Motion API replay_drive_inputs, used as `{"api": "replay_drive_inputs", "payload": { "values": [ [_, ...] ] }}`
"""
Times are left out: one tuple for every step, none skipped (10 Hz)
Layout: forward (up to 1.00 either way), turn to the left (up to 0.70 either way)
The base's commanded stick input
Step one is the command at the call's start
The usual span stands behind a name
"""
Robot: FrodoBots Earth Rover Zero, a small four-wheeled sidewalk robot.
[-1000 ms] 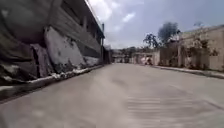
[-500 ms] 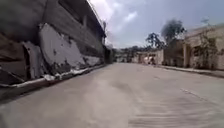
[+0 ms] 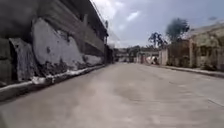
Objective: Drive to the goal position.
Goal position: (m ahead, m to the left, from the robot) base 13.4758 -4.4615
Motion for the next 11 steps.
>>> {"api": "replay_drive_inputs", "payload": {
  "values": [
    [1.00,0.00],
    [1.00,0.00],
    [1.00,0.00],
    [1.00,0.00],
    [1.00,0.00],
    [1.00,0.00],
    [1.00,0.00],
    [1.00,0.00],
    [1.00,0.00],
    [1.00,0.00],
    [1.00,0.00]
  ]
}}
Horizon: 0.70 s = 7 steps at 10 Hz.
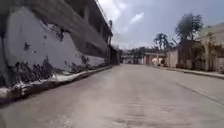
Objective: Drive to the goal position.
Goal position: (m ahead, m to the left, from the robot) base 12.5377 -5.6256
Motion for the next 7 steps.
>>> {"api": "replay_drive_inputs", "payload": {
  "values": [
    [1.00,0.00],
    [1.00,0.00],
    [1.00,0.00],
    [1.00,0.00],
    [1.00,0.00],
    [1.00,0.00],
    [1.00,0.00]
  ]
}}
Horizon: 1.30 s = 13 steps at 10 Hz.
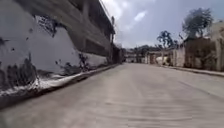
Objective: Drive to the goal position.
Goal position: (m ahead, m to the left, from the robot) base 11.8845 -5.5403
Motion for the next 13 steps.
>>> {"api": "replay_drive_inputs", "payload": {
  "values": [
    [1.00,0.00],
    [1.00,0.00],
    [1.00,0.00],
    [1.00,0.00],
    [1.00,0.00],
    [1.00,0.00],
    [1.00,0.00],
    [1.00,0.00],
    [1.00,0.00],
    [1.00,0.00],
    [1.00,0.00],
    [1.00,0.00],
    [1.00,0.00]
  ]
}}
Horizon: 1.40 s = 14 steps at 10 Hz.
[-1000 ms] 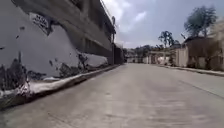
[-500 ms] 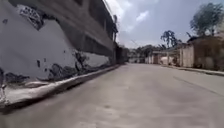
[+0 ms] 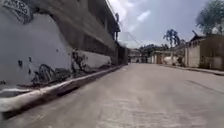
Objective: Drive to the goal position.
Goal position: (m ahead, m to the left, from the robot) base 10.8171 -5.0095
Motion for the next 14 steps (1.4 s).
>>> {"api": "replay_drive_inputs", "payload": {
  "values": [
    [1.00,0.00],
    [1.00,0.00],
    [1.00,0.00],
    [1.00,0.00],
    [1.00,0.00],
    [1.00,0.00],
    [1.00,0.00],
    [1.00,0.00],
    [1.00,0.00],
    [1.00,0.00],
    [1.00,0.00],
    [1.00,0.00],
    [1.00,0.00],
    [1.00,0.00]
  ]
}}
